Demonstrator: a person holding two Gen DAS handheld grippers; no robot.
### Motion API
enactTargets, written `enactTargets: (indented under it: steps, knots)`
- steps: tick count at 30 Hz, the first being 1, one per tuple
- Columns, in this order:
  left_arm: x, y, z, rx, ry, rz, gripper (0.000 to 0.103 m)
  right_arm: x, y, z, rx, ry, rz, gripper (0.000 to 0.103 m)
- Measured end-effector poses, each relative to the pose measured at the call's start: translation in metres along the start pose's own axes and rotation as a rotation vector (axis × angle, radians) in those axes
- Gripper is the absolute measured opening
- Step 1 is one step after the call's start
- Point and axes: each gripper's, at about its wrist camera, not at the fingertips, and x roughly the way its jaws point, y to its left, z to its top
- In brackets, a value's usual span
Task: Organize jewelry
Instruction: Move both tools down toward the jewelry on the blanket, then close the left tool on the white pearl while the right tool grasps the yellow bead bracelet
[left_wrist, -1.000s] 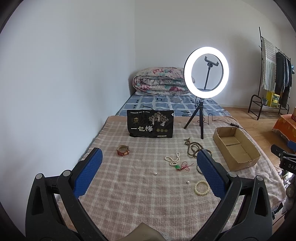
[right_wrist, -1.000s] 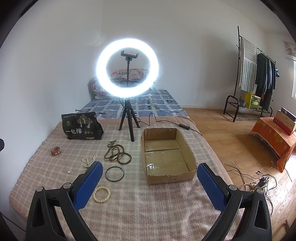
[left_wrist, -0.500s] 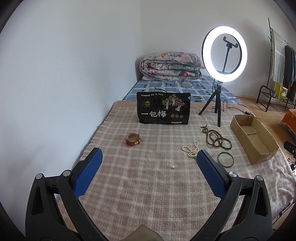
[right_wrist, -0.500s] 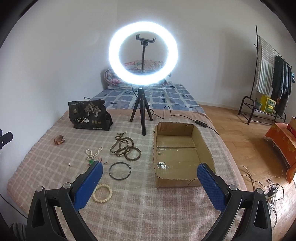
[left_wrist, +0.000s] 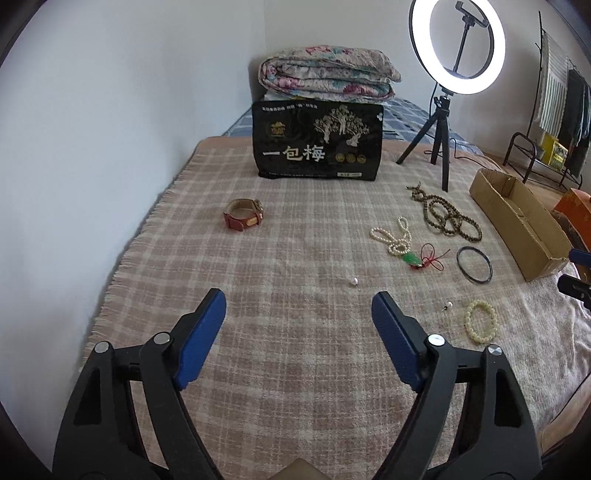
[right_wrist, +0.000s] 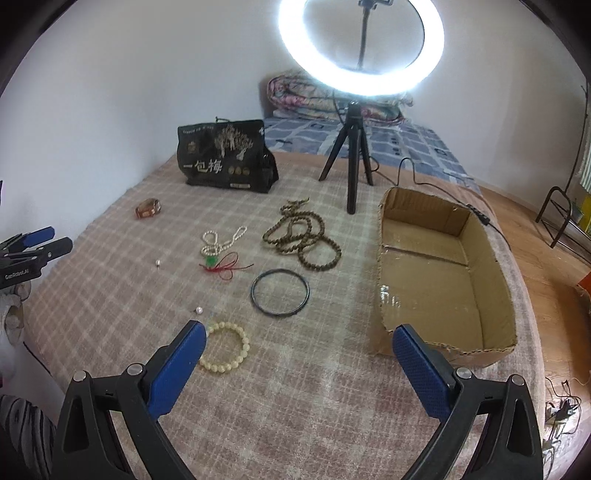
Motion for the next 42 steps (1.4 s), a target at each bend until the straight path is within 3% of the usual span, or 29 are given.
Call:
enactTargets:
  steps: [3,7,9,13,18,31,34,42]
  knots:
    - [0.019,-0.01,0.0,0.021,0.033,-0.032,0.07,0.019,0.003,-0.002,-0.003,0.052,0.042,0.094]
    - [0.045,-0.021,0.0,0.034,0.081,-0.092,0.057,0.043,0.008,-0.005,-0.007,0.113,0.102,0.076]
    - [0.058,-0.026,0.0,0.033,0.11,-0.109,0.051,0.054,0.012,-0.007,-0.013,0.138,0.122,0.073]
    - [0.07,-0.041,-0.004,0.049,0.125,-0.16,0.05,0.079,0.016,-0.013,-0.008,0.201,0.15,0.053]
    - [0.081,-0.054,-0.005,0.07,0.128,-0.171,0.05,0.098,0.021,-0.021,-0.006,0.241,0.159,0.044]
    - [0.114,-0.046,0.0,0.03,0.147,-0.139,0.044,0.104,0.026,-0.021,-0.047,0.235,0.131,0.038]
    - [0.121,-0.044,0.001,0.021,0.157,-0.139,0.035,0.104,0.028,-0.02,-0.057,0.235,0.126,0.036]
    - [0.133,-0.04,0.002,0.007,0.165,-0.143,0.023,0.107,0.037,-0.018,-0.094,0.238,0.117,0.032]
